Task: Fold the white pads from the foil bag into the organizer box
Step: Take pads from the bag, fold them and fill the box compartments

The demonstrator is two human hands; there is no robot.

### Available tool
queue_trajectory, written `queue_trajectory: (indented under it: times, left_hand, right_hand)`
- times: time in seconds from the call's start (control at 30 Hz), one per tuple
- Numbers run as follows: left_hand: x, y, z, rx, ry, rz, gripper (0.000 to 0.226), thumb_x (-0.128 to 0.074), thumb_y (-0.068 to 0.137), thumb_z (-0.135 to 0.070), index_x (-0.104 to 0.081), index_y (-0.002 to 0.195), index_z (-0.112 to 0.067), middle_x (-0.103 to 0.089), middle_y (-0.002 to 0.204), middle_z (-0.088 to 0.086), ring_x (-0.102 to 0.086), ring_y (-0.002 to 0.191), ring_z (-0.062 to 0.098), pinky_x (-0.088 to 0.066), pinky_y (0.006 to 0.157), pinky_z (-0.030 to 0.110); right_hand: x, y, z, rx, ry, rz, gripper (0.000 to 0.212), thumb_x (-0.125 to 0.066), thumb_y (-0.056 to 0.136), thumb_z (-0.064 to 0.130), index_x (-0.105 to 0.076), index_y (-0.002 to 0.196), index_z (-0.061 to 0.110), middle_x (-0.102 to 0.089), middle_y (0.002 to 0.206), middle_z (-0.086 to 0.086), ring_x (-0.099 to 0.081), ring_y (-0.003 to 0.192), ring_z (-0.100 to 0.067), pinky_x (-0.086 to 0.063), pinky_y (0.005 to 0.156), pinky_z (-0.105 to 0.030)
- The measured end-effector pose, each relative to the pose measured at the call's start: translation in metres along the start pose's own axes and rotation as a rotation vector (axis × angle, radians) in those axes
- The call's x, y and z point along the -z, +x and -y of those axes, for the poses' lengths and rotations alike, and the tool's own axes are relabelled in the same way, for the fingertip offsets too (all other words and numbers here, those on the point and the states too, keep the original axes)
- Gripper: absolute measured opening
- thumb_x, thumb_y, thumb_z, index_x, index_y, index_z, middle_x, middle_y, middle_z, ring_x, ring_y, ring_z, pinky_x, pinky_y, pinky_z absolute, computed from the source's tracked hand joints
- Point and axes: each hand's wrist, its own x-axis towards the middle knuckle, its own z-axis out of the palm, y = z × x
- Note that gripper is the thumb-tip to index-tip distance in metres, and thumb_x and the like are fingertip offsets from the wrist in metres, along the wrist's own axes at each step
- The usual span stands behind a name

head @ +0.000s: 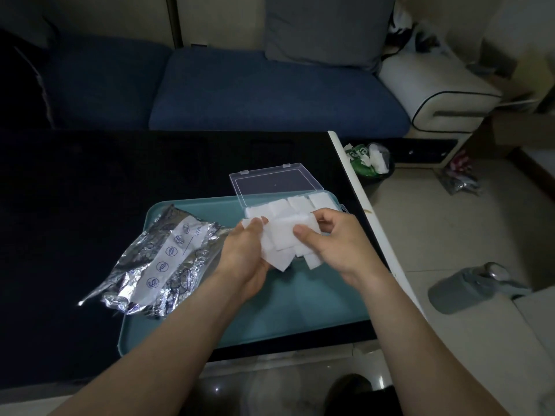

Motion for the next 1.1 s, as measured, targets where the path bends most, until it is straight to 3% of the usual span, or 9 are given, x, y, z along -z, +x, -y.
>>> queue_trajectory:
  times: [0.1, 0.23, 0.4, 0.53, 0.63, 0.73, 0.9, 1.0, 1.1]
  left_hand:
    - [0.001, 0.003, 0.002, -0.056, 0.143, -0.022, 0.015, -0.045, 0.103, -0.015, -0.057, 0.103, -0.006, -0.067, 0.099, 0.017, -0.068, 0.093, 0.037, -0.054, 0.08, 0.065]
    - [0.005, 0.005, 0.002, -0.144, 0.298, -0.038, 0.018, -0.048, 0.103, -0.016, -0.061, 0.097, -0.005, -0.068, 0.079, 0.013, -0.067, 0.059, 0.019, -0.061, 0.057, 0.035]
    - [0.013, 0.014, -0.006, -0.069, 0.257, 0.022, 0.02, -0.044, 0.105, -0.016, -0.057, 0.101, -0.001, -0.067, 0.079, 0.014, -0.062, 0.048, 0.02, -0.058, 0.049, 0.03]
    - [0.012, 0.015, -0.006, 0.027, 0.096, 0.082, 0.02, -0.042, 0.105, -0.015, -0.057, 0.104, -0.002, -0.063, 0.075, 0.012, -0.061, 0.053, 0.019, -0.054, 0.052, 0.031]
    - [0.008, 0.016, -0.004, 0.05, -0.052, 0.157, 0.02, -0.039, 0.106, -0.015, -0.055, 0.109, -0.003, -0.061, 0.075, 0.009, -0.06, 0.06, 0.021, -0.052, 0.063, 0.035]
    - [0.003, 0.014, -0.001, 0.049, -0.123, 0.172, 0.024, -0.037, 0.106, -0.016, -0.057, 0.113, -0.006, -0.061, 0.075, 0.006, -0.061, 0.064, 0.019, -0.053, 0.07, 0.037]
    - [0.003, 0.014, -0.008, 0.002, -0.175, 0.146, 0.023, -0.038, 0.104, -0.01, -0.058, 0.113, -0.004, -0.058, 0.078, 0.007, -0.059, 0.073, 0.021, -0.053, 0.073, 0.035]
    - [0.008, 0.016, -0.014, -0.084, -0.185, 0.039, 0.022, -0.038, 0.104, -0.005, -0.06, 0.107, -0.004, -0.059, 0.077, 0.008, -0.062, 0.068, 0.018, -0.054, 0.069, 0.03]
    - [0.011, 0.018, -0.013, -0.177, -0.085, -0.037, 0.027, -0.035, 0.106, -0.009, -0.059, 0.117, 0.0, -0.059, 0.08, 0.008, -0.065, 0.071, 0.014, -0.055, 0.062, 0.023]
  right_hand:
    - [0.006, -0.001, 0.0, -0.078, 0.087, 0.028, 0.014, -0.082, 0.081, 0.01, -0.073, 0.092, 0.012, -0.078, 0.088, -0.002, -0.075, 0.082, -0.016, -0.061, 0.074, -0.028]
    - [0.014, 0.001, 0.0, -0.11, 0.129, 0.035, 0.015, -0.083, 0.079, 0.007, -0.073, 0.089, 0.013, -0.078, 0.086, 0.0, -0.075, 0.079, -0.012, -0.06, 0.073, -0.026]
    - [0.036, 0.003, 0.002, -0.183, 0.161, 0.172, 0.033, -0.084, 0.074, 0.004, -0.071, 0.104, 0.006, -0.078, 0.091, -0.011, -0.076, 0.08, -0.024, -0.061, 0.074, -0.035]
    - [0.042, -0.001, 0.003, -0.262, 0.153, 0.475, 0.037, -0.081, 0.073, 0.001, -0.069, 0.109, 0.002, -0.077, 0.098, -0.016, -0.074, 0.087, -0.025, -0.061, 0.075, -0.033]
    - [0.028, -0.006, 0.006, -0.309, 0.126, 0.56, 0.042, -0.083, 0.071, 0.006, -0.068, 0.109, 0.003, -0.076, 0.098, -0.015, -0.073, 0.086, -0.025, -0.06, 0.066, -0.032]
    - [0.009, -0.007, 0.006, -0.348, 0.164, 0.502, 0.04, -0.082, 0.077, 0.001, -0.067, 0.114, 0.002, -0.077, 0.1, -0.011, -0.073, 0.084, -0.022, -0.053, 0.054, -0.026]
    - [0.002, -0.002, 0.007, -0.374, 0.164, 0.331, 0.022, -0.079, 0.08, 0.005, -0.075, 0.102, 0.007, -0.074, 0.077, -0.003, -0.067, 0.062, -0.01, -0.048, 0.048, -0.02]
    - [0.014, -0.003, 0.009, -0.392, 0.163, 0.347, 0.021, -0.078, 0.081, 0.003, -0.074, 0.1, 0.01, -0.074, 0.079, -0.005, -0.066, 0.059, -0.009, -0.047, 0.046, -0.019]
    - [0.022, -0.001, 0.01, -0.397, 0.237, 0.329, 0.023, -0.079, 0.08, 0.006, -0.073, 0.102, 0.01, -0.074, 0.085, -0.007, -0.066, 0.061, -0.01, -0.047, 0.044, -0.02]
